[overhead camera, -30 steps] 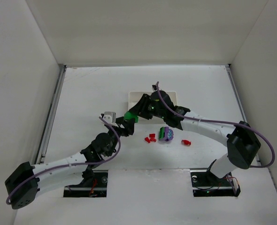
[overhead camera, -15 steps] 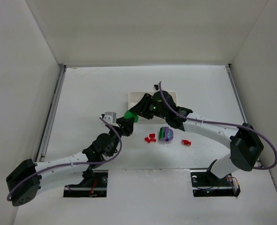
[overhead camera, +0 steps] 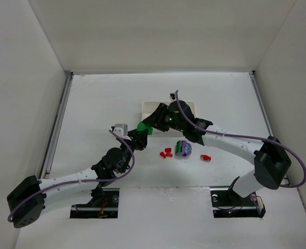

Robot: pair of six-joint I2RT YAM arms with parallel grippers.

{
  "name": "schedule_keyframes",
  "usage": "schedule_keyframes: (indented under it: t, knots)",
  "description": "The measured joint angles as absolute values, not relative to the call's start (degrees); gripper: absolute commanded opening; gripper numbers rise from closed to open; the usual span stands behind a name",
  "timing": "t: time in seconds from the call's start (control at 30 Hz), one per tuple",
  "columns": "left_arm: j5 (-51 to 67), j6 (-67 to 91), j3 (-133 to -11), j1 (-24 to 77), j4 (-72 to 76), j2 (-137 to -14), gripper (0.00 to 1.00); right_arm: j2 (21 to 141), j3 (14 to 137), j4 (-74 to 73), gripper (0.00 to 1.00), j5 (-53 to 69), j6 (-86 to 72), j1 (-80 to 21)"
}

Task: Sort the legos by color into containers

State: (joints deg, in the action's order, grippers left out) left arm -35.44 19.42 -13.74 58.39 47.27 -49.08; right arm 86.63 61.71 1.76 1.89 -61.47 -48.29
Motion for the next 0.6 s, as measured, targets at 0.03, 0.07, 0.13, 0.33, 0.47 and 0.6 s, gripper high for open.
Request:
schedule_keyframes:
  t: [0.03,0.07,0.13,0.33,0.47,0.6]
  knots:
    - [-35.44,19.42,-13.74,58.39,47.33,-49.12,0.38,86.61,61.71,1.76,0.32,1.89,-61.47,-48.29]
    - [-35.44,19.42,-13.74,58.39,47.40,-49.23,0.39,86.63,61.71,1.76,0.32,1.87,-61.47,-48.29]
    - [-35.42,19.40,-13.74,58.39,47.62,-49.47,0.41,86.63,61.69,1.76,0.32,1.83,-61.45,-48.29]
    - [-34.48,19.44,-13.74,58.39,47.97,-50.85,0.40,86.63,61.65,3.40,0.32,3.25,-61.98,-48.97]
    - [-34.61,20.05,-13.74,58.28,48.62,-50.94,0.30,86.63,61.45,4.73,0.32,3.81,-62.46,-49.15]
    - [-34.57,20.32,-13.74,58.11,48.60,-50.87,0.25,86.63,60.99,5.58,0.32,3.79,-62.83,-49.15]
